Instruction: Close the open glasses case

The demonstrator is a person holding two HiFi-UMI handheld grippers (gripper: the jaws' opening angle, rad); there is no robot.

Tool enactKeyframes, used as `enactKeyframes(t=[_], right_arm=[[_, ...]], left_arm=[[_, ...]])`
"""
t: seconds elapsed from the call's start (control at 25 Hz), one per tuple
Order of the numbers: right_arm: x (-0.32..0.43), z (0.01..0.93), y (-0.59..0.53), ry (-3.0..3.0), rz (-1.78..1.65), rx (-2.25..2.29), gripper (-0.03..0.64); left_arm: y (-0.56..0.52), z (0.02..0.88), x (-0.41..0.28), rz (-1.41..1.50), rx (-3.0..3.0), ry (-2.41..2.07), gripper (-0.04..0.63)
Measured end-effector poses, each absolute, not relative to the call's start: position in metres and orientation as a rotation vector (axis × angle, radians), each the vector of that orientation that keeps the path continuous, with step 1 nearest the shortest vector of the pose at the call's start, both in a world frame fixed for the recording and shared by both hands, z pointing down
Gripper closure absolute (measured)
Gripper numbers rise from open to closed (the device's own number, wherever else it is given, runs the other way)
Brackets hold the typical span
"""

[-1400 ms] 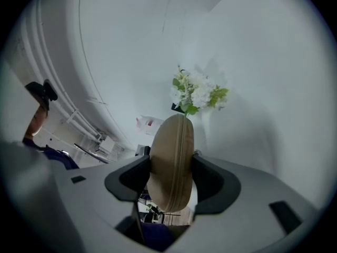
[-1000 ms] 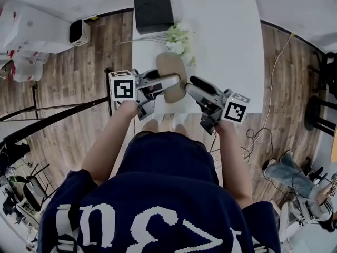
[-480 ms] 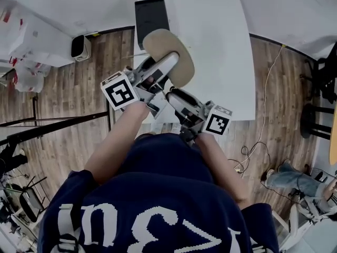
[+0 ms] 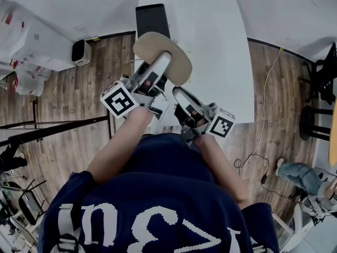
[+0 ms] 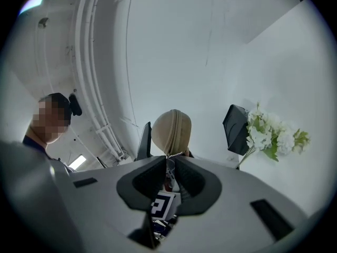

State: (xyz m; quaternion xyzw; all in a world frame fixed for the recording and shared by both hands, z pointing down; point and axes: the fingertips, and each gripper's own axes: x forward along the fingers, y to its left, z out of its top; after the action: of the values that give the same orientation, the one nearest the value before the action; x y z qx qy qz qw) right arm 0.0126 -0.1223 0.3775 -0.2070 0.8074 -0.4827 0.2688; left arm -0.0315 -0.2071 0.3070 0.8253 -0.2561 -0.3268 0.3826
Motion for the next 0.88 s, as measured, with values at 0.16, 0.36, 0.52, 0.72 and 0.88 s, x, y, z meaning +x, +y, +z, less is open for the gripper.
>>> enactKeyframes(t=[0.16, 0.36, 0.52, 0.72, 0.88], right_arm=[[0.018, 0.375, -0.129, 2.141, -1.284, -0.581, 0.533], [0.023, 0.373, -0.131, 2.123, -1.249, -0.628, 0.552], [0.024, 0.37, -0.131, 2.143, -1.208, -0.647, 0.572], [0.028, 0.363, -0.13, 2.188, -1.141, -0.681, 0.591], [0.034, 0.357, -0.13, 2.233, -1.069, -0.731, 0.594]], left_arm=[[-0.207, 0.305, -0.034, -0.862, 2.098, -0.656, 0.293], [-0.203, 0.304, -0.036, -0.872, 2.098, -0.639, 0.295], [-0.201, 0.302, -0.041, -0.893, 2.093, -0.618, 0.298], [-0.203, 0.298, -0.045, -0.902, 2.077, -0.577, 0.301], [-0.198, 0.296, -0.043, -0.891, 2.072, -0.531, 0.305]])
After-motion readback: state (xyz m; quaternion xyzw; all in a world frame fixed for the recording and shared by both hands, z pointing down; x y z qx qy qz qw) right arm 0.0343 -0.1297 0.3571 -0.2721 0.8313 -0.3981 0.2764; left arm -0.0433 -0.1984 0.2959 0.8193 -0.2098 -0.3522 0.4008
